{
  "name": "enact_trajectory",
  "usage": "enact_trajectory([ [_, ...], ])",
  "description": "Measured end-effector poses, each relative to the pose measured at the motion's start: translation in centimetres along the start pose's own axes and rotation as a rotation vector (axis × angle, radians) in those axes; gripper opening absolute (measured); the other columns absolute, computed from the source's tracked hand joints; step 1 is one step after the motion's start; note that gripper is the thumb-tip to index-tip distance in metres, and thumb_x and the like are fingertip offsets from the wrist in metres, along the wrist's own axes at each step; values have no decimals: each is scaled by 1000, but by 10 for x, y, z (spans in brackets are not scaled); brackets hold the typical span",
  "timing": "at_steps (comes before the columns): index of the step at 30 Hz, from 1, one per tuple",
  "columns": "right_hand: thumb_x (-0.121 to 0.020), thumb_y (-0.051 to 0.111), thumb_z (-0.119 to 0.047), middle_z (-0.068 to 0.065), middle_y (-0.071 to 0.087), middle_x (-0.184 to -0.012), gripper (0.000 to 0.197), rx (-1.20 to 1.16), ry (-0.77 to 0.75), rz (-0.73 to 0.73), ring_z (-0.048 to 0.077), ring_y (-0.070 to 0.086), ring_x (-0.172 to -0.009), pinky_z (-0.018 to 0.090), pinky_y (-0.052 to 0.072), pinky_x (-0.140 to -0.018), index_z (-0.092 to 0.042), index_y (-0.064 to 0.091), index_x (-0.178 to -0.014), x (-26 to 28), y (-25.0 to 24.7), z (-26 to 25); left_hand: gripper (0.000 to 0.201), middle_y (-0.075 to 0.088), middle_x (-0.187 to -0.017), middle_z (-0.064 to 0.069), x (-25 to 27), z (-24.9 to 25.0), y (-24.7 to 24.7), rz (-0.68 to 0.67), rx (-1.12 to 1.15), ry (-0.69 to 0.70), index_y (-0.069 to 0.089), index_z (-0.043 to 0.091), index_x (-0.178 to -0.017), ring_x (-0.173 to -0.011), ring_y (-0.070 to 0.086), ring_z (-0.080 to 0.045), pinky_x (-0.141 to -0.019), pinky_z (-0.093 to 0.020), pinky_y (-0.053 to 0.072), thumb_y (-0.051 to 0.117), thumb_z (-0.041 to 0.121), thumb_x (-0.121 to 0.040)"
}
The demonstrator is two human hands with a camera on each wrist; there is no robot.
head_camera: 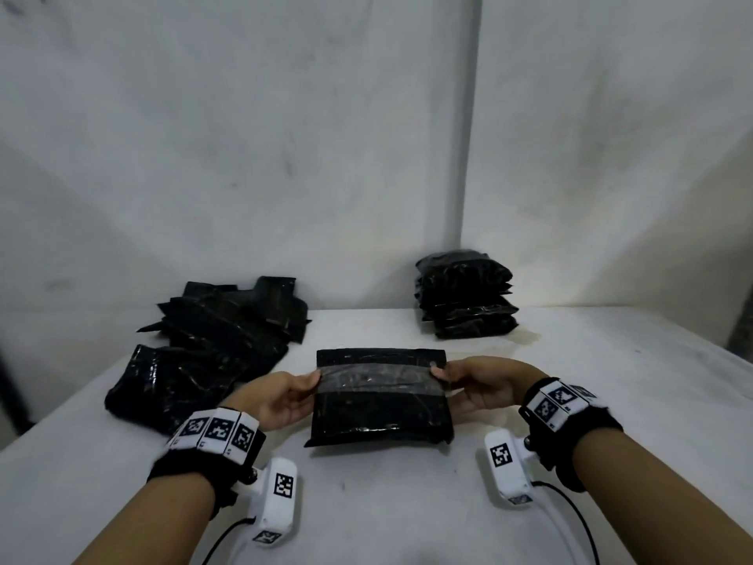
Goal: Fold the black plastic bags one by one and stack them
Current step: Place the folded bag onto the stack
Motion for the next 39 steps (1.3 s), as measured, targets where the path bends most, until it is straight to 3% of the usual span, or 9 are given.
enact_trajectory([
  [5, -89, 55, -16, 10, 65, -97, 24, 10, 38, -11, 23, 72, -78, 34, 60, -71, 1, 59, -106, -10, 8, 2, 18, 69, -66, -13, 3, -7, -10, -35, 31, -93, 64, -4, -83, -51, 68, -19, -46, -24, 56, 52, 4, -94],
  [10, -84, 56, -17, 15, 64, -103, 37, -46, 34, -47, 25, 72, -82, 34, 60, -68, 4, 55, -114, -13, 7, 4, 15, 71, -79, -16, 5, -9, -10, -109, 106, -137, 65, -6, -88, -63, 72, -22, -59, -26, 57, 54, 4, -89],
  [14, -65, 86, -18, 17, 65, -105, 67, -80, 5, -136, 25, 71, -88, 33, 59, -69, 6, 55, -119, -15, 12, 3, 55, 71, -74, -13, 11, -4, 3, -249, 269, -145, 70, -6, -80, -59, 71, -18, -52, -22, 57, 91, -10, -29],
  [16, -48, 97, -19, 17, 67, -105, 85, -94, -17, -180, 25, 71, -91, 33, 59, -71, 6, 56, -118, -17, 14, 1, 65, 72, -72, -12, 12, 3, 9, -309, 353, -109, 71, -8, -80, -58, 71, -16, -58, -21, 56, 92, -11, -18],
  [20, -44, 98, -19, 16, 68, -104, 86, -102, -25, -132, 26, 70, -92, 34, 60, -72, 5, 57, -115, -18, 7, 0, 44, 72, -77, -18, 14, 5, 9, -220, 270, -52, 67, -13, -88, -62, 72, -19, -54, -24, 57, 81, -17, -47],
  [23, -74, 76, -15, 15, 69, -99, 49, -111, 0, -65, 25, 71, -89, 35, 60, -71, 5, 57, -114, -16, 4, 2, 15, 73, -78, -12, 11, 9, 3, -83, 133, 31, 62, -8, -97, -64, 71, -13, -55, -17, 56, 49, -1, -92],
  [25, -83, 59, -14, 15, 68, -100, 36, -144, -4, -32, 24, 71, -88, 35, 60, -73, 4, 57, -114, -17, 2, 2, 17, 72, -73, -11, 6, 10, -1, -37, 160, 58, 62, -7, -93, -60, 70, -12, -52, -16, 55, 48, 2, -95],
  [35, -83, 59, -14, 15, 62, -104, 32, -24, 24, 24, 25, 66, -95, 38, 60, -78, 3, 56, -110, -20, 5, 3, 10, 62, -79, -12, 4, 17, -3, 142, -345, 114, 61, -2, -85, -71, 58, -18, -54, -19, 55, 54, 0, -93],
  [39, -87, 57, -14, 15, 62, -107, 28, -22, 36, -5, 26, 62, -102, 40, 58, -82, 3, 57, -109, -24, 15, 5, 24, 60, -112, -16, 2, 41, -1, 382, -1099, 180, 56, 0, -111, -100, 60, -28, -90, -33, 48, 57, 15, -92],
])
Point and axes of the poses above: each hand's wrist, its own x-axis away from the middle knuckle, its own y-axis out of the palm, z = x × y, the point moved 8 cm from there along -x, towards the middle knuckle
